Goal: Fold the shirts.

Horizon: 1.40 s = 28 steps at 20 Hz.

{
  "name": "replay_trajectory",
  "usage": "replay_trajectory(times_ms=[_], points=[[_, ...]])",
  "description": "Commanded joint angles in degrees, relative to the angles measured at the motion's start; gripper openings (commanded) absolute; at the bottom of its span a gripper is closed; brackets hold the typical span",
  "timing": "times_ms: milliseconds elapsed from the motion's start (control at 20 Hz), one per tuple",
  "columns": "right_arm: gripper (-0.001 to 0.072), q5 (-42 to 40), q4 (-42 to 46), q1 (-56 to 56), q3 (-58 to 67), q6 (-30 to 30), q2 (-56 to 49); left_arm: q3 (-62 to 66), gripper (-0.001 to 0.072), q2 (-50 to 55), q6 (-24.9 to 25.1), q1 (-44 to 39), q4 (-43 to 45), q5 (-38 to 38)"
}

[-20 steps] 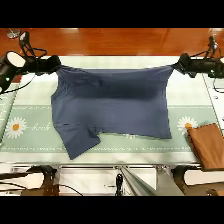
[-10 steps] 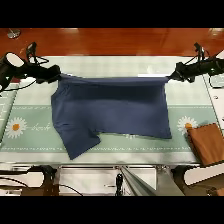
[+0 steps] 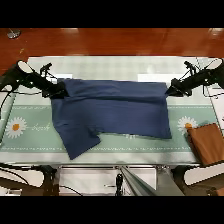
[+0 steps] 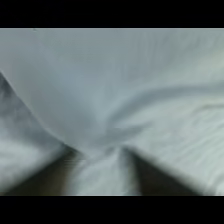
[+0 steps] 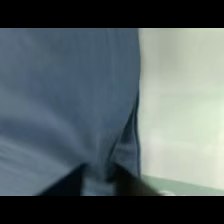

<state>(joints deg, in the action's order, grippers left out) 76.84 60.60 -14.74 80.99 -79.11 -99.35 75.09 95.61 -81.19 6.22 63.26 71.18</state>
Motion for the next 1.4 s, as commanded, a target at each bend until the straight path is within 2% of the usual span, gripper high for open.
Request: replay_trajectory(times_ms=[0,100,200,300,350,400,500,600,650,800,900,1050,1200,1250,1300,1350], points=[[0.0626,2.19,0.81,-1.42,-0.59,-0.76,1.68,2.75,0.0703,0.35,-0.50,1.46,2.84,10.16],[0.0625,4.20,3.96,-4.46,-0.66,-0.83,5.18,3.34,0.0703,-2.49,-1.03,3.52,7.61,14.78],[0.0625,3.52,8.52,-8.22,-3.67,-1.07,11.04,-0.63,0.0703,-8.13,-1.97,6.73,9.70,14.78],[0.0625,-3.48,7.45,-12.48,-13.62,-0.72,19.56,-10.84,0.0703,-14.73,-2.80,10.58,10.49,14.49],[0.0625,-6.88,4.22,-13.94,-19.69,0.72,23.76,-17.57,0.0703,-17.84,-3.58,12.61,10.14,13.22],[0.0625,-9.60,-1.01,-15.02,-26.71,4.20,28.37,-23.85,0.0703,-20.98,-3.72,14.47,8.76,10.93],[0.0624,-14.34,-8.83,-15.10,-38.32,8.26,36.04,-35.17,0.0703,-28.15,-0.72,18.95,1.05,4.28],[0.0625,-16.52,-15.08,-14.38,-45.70,10.01,40.39,-43.50,0.0703,-33.51,6.75,23.37,-10.93,0.46],[0.0624,-16.20,-17.18,-14.21,-47.69,11.45,41.24,-46.34,0.0703,-34.64,8.04,24.55,-13.35,-0.39],[0.0624,-13.77,-18.32,-13.62,-49.64,12.37,41.42,-50.62,0.0703,-34.53,8.26,24.76,-12.87,-1.92],[0.0624,-13.57,-18.91,-13.62,-49.64,12.33,41.42,-51.30,0.0703,-34.49,10.67,23.89,-14.51,-2.47],[0.0624,-13.18,-21.51,-13.64,-49.64,12.33,41.42,-53.55,0.0703,-34.47,10.97,18.86,-16.41,-7.28],[0.0624,-13.51,-23.52,-13.94,-48.89,11.85,41.42,-55.67,0.0700,-33.51,13.46,12.33,-20.74,-12.79],[0.0624,-13.73,-21.77,-14.84,-47.56,11.72,41.42,-55.01,0.0645,-32.50,14.08,10.80,-19.21,-12.41],[0.0624,-12.44,-17.35,-16.13,-45.64,10.32,41.40,-53.99,0.0287,-31.76,14.14,10.54,-16.57,-10.62],[0.0624,-9.70,-9.46,-17.64,-43.36,7.52,41.42,-53.07,0.0038,-31.56,14.60,10.62,-14.36,-8.52]])
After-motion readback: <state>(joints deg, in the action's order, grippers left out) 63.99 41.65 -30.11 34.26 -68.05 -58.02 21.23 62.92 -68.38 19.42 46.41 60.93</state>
